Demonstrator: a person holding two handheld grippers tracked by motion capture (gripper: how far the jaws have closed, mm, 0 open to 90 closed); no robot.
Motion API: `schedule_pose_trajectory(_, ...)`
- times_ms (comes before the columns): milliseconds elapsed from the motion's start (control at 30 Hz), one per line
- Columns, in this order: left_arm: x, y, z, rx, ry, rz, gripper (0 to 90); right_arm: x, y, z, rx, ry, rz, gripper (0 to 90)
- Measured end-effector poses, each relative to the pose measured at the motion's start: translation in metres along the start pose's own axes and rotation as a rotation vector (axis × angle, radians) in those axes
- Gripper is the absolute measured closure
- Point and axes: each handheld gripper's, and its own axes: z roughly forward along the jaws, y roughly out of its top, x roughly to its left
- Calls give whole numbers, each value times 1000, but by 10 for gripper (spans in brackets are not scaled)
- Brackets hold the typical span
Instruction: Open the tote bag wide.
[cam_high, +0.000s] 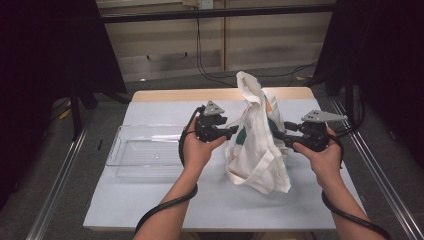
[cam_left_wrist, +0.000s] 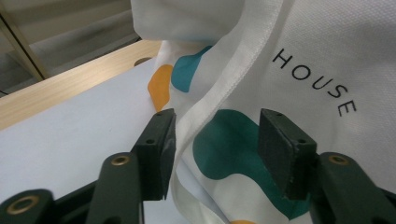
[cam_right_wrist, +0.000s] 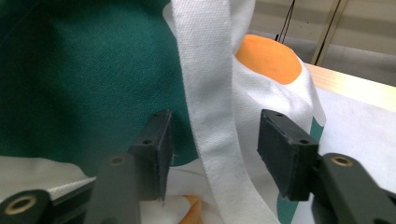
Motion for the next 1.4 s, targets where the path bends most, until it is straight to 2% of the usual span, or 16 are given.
schedule_pose_trajectory(33,0,1,3,5,0,3,511,1,0,1,3,14,3,551)
schedule_pose_trajectory(200,0,4,10,13,-1,-14,513,1,1,-1,11,-1,-5,670)
schedule_pose_trajectory(367,0,5,16,-1,-9,-27,569,1,-1,0,15,9,0,708)
schedule_pose_trajectory(400,1,6,16,8,-11,-30,579,1,-1,0,15,10,1,709)
schedule_pose_trajectory(567,3,5,16,25,-23,-40,752,0,-2,0,12,8,15,710)
schedule_pose_trajectory(600,4,4,15,34,-19,-53,795,-1,-3,-1,9,5,13,710)
schedule_pose_trajectory(733,7,3,11,47,-9,-71,862,-3,-6,-3,4,-1,34,713)
schedule_pose_trajectory(767,7,3,11,39,-15,-82,868,-4,-6,-3,1,-4,35,717)
schedule_pose_trajectory(1000,11,-3,7,66,7,-122,873,-10,-15,-7,-4,-19,58,743)
schedule_pose_trajectory(1033,12,-4,6,71,8,-116,873,-11,-16,-8,-3,-19,61,747)
schedule_pose_trajectory(1067,12,-6,7,65,9,-133,873,-12,-18,-8,-4,-20,66,750)
schedule_pose_trajectory(1400,15,-14,8,66,12,-164,872,-19,-32,-9,3,-39,99,776)
